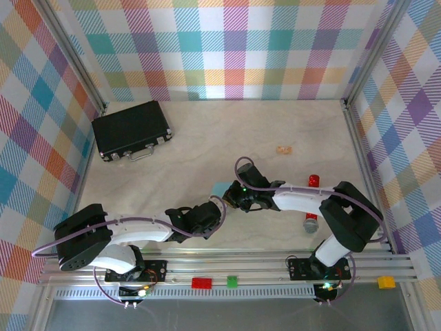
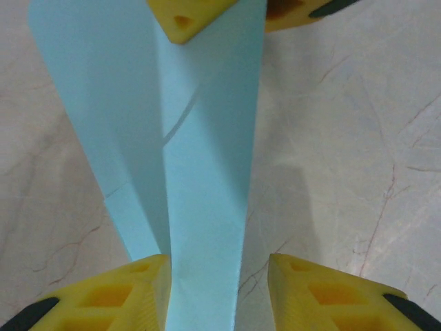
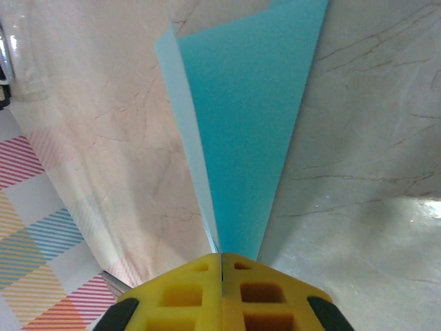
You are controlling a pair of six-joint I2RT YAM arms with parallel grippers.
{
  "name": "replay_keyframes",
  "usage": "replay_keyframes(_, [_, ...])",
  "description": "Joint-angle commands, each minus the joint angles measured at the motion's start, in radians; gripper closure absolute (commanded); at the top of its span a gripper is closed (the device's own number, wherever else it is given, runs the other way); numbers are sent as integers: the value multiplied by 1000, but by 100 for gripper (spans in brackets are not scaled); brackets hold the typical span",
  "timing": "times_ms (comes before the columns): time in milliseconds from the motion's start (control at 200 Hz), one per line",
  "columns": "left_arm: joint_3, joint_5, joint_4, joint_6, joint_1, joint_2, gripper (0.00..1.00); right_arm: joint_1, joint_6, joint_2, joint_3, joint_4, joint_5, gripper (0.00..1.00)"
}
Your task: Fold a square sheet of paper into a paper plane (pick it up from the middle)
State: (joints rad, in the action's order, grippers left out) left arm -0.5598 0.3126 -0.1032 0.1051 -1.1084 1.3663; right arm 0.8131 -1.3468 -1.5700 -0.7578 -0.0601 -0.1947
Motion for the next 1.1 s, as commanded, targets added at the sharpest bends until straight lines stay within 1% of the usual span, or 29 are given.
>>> replay_keyframes(0, [6, 40, -11, -24, -10, -10, 60, 3, -8, 26, 25, 4, 14, 100])
replay_keyframes(240, [1, 22, -7, -31, -10, 4, 73, 3, -9, 23, 26, -3, 9, 100])
replay_keyframes(330, [3, 18, -6, -30, -11, 5, 75, 3, -5, 23, 23, 0, 9, 100])
replay_keyframes(465, [5, 20, -8, -28, -11, 5, 76, 3, -9, 25, 25, -3, 11, 100])
replay_keyframes(535, [5, 20, -8, -29, -11, 7, 75, 3, -8, 31, 27, 0, 16, 100])
replay_keyframes(625, [5, 16, -5, -31, -11, 9, 75, 3, -7, 32, 27, 1, 16, 100])
replay_keyframes(710, [5, 17, -2, -29, -11, 13, 79, 4, -8, 28, 26, 0, 11, 100])
replay_keyframes(1095, [8, 15, 11, -22, -11, 21, 90, 4, -10, 22, 24, -5, 9, 100])
